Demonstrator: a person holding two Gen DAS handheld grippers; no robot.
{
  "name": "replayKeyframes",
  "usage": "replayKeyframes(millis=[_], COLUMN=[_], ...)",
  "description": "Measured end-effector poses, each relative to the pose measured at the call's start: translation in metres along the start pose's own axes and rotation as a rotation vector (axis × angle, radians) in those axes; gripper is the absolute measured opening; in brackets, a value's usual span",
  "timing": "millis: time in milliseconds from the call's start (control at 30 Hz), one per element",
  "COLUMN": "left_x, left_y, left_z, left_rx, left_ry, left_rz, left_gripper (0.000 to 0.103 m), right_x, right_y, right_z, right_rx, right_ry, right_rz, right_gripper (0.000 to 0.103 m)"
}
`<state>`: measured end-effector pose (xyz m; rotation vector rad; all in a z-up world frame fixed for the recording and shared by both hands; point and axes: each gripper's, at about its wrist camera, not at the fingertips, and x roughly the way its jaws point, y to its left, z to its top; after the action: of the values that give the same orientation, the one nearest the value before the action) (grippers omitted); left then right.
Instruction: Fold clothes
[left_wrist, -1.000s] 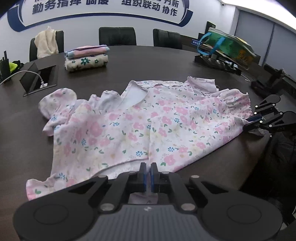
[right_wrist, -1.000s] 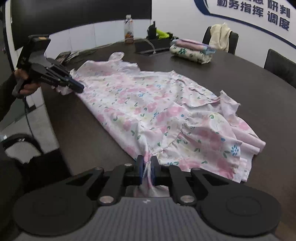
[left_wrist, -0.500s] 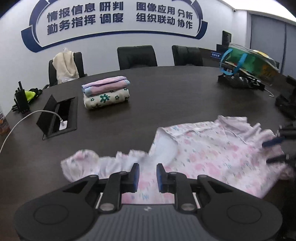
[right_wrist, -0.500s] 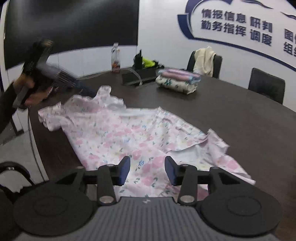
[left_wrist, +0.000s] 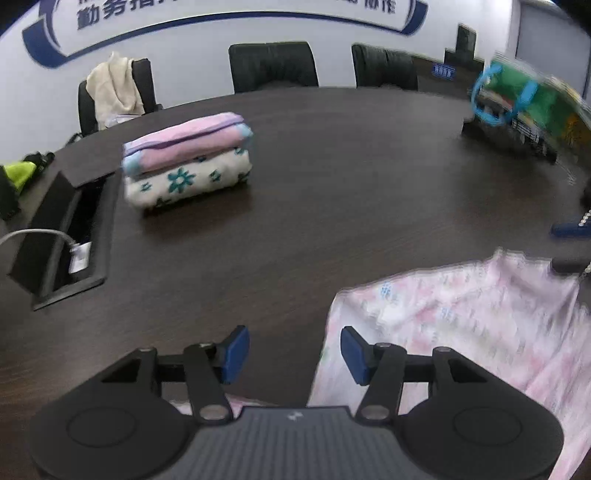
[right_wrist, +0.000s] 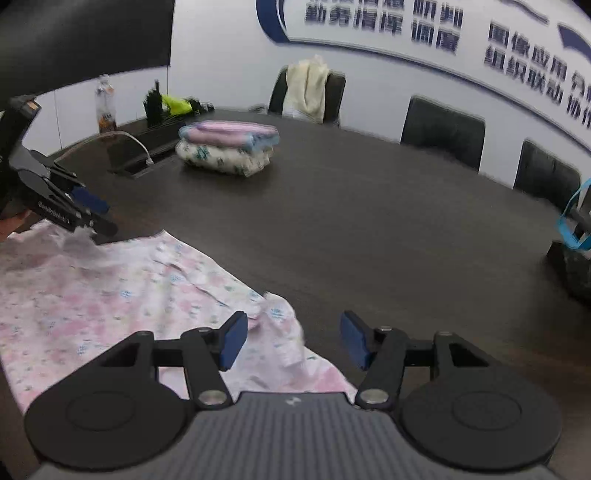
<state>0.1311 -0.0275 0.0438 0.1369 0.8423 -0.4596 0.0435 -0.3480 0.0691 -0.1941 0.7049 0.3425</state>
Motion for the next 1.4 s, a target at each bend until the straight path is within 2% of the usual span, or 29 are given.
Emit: replayKeyframes(millis=[67,100,167,233,300,333,367,467,600,767,933,1033,1133,1200,1233,1267,1300,1400], left_x=[0.012,0.019,0.031,0.04,0.047,0.051,0.053,0.053,0.041,-0.014,-0.08,-0.102,-0.112,-0.111,-0.11,-0.109,-0.108,-0.107], left_y=[-0.001,-0.004,-0.009,-0.014,-0.015,-0.015,-0.015,-0.017,-0.022,-0.036,-0.051,-0.058,-0.06,-0.059,-0.058,-0.057,-0.057,-0.057], left_z=[0.011,0.015,0.019,0.021,0.022,0.022,0.023,0.022,0.019,0.005,-0.03,-0.06,-0.089,-0.096,-0.098,-0.101,-0.104,-0.104], left_rx=[-0.024,-0.025,-0.009,0.006,-0.007,-0.014,-0.022,-0.025,-0.004,0.027,0.051,0.051,0.041,0.032,0.028,0.023,0.019,0.015], left_ry=[0.019,0.033,0.047,0.049,0.064,0.072,0.082,0.057,0.02,-0.095,-0.232,-0.253,-0.247,-0.243,-0.241,-0.238,-0.236,-0.242], left_rz=[-0.063,-0.072,-0.058,-0.042,-0.047,-0.051,-0.048,-0.027,-0.024,-0.053,-0.073,-0.086,-0.091,-0.087,-0.085,-0.083,-0.081,-0.074], left_gripper=[0.054,0.054,0.053,0.048,0.032,0.023,0.008,0.001,0.0,0.0,0.0,0.0,0.0,0.0,0.0,0.0,0.0,0.0], right_x=[0.014,0.021,0.028,0.036,0.044,0.046,0.046,0.045,0.03,-0.027,-0.09,-0.122,-0.136,-0.137,-0.136,-0.13,-0.124,-0.097], right_y=[-0.005,-0.008,-0.01,-0.006,-0.004,-0.005,-0.006,-0.008,-0.003,0.019,0.049,0.067,0.078,0.079,0.078,0.075,0.072,0.08], right_z=[-0.001,-0.001,-0.004,-0.006,-0.005,-0.005,-0.006,-0.006,0.0,0.001,-0.024,-0.048,-0.072,-0.077,-0.075,-0.07,-0.065,-0.055], right_rx=[0.009,0.012,0.017,-0.007,-0.022,-0.023,-0.025,-0.045,-0.087,-0.179,-0.183,-0.16,-0.104,-0.105,-0.104,-0.116,-0.133,-0.412], right_ry=[0.033,0.049,0.064,0.083,0.107,0.115,0.117,0.109,0.076,-0.023,-0.121,-0.175,-0.18,-0.175,-0.176,-0.174,-0.173,-0.132], right_rz=[0.034,0.051,0.076,0.078,0.061,0.063,0.068,0.067,0.04,-0.014,-0.064,-0.065,-0.027,-0.035,-0.052,-0.062,-0.071,-0.023], right_gripper=[0.057,0.057,0.057,0.054,0.039,0.026,0.015,0.007,0.004,0.003,0.003,0.003,0.003,0.008,0.018,0.034,0.039,0.039])
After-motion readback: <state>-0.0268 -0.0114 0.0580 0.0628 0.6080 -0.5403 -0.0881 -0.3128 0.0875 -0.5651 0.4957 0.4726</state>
